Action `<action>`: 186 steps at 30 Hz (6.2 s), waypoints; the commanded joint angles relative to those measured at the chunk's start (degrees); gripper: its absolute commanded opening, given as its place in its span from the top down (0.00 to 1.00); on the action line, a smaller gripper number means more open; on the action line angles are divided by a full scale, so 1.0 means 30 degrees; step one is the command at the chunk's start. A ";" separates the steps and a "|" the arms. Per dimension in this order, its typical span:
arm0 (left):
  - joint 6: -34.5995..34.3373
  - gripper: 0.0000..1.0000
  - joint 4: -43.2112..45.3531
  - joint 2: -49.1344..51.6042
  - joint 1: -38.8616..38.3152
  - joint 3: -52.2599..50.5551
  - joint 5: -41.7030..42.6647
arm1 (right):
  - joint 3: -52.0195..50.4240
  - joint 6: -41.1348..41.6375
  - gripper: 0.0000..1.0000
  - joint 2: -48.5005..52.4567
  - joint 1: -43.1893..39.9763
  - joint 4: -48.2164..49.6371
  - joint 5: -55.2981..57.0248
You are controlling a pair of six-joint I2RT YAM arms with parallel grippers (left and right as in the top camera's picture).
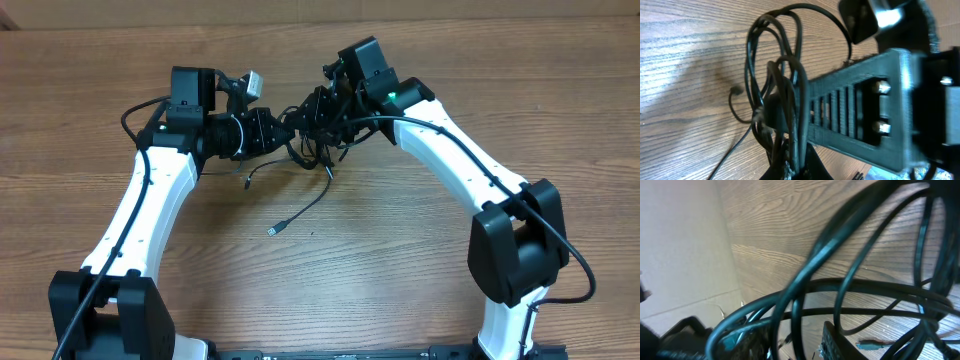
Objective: Untangle cables
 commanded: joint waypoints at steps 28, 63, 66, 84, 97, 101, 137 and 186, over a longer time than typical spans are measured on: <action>0.0750 0.96 -0.2346 0.0066 -0.0357 0.0168 -0.7206 | 0.0051 -0.5989 0.96 -0.3366 -0.4554 -0.3133 -0.4466; 0.7461 0.96 -0.0051 0.0015 0.0925 0.0175 -0.0459 | -0.0474 -0.5238 0.96 -0.3891 -1.0047 -1.0426 1.3486; 0.6987 0.96 -0.0058 0.0015 0.1370 0.0175 -0.0401 | -0.0474 -0.5479 0.96 -0.3891 -1.1213 -1.0418 1.2407; -0.3147 0.96 0.0080 0.0029 0.0678 0.0168 -0.2011 | -0.0474 -1.3413 0.73 -0.3891 -0.9581 -1.0069 -0.2149; -1.9445 0.96 0.0233 0.0029 0.0678 0.0168 -0.4218 | -0.0474 -1.3493 0.52 -0.3891 -0.4401 -0.9056 -0.3024; -2.3423 0.96 0.0240 0.0029 0.0678 0.0175 -0.5231 | -0.0474 -1.2131 0.52 -0.3891 -0.3045 -0.8123 -0.3031; 0.7628 0.96 0.4255 0.0022 0.0721 0.0175 0.2608 | -0.0481 -0.6827 0.42 -0.3599 0.0379 -0.4488 0.3002; 0.2550 0.96 0.8684 -0.0015 0.2127 0.0175 0.8823 | -0.0444 -1.0797 0.57 -0.3650 -0.1195 -0.3898 -0.2637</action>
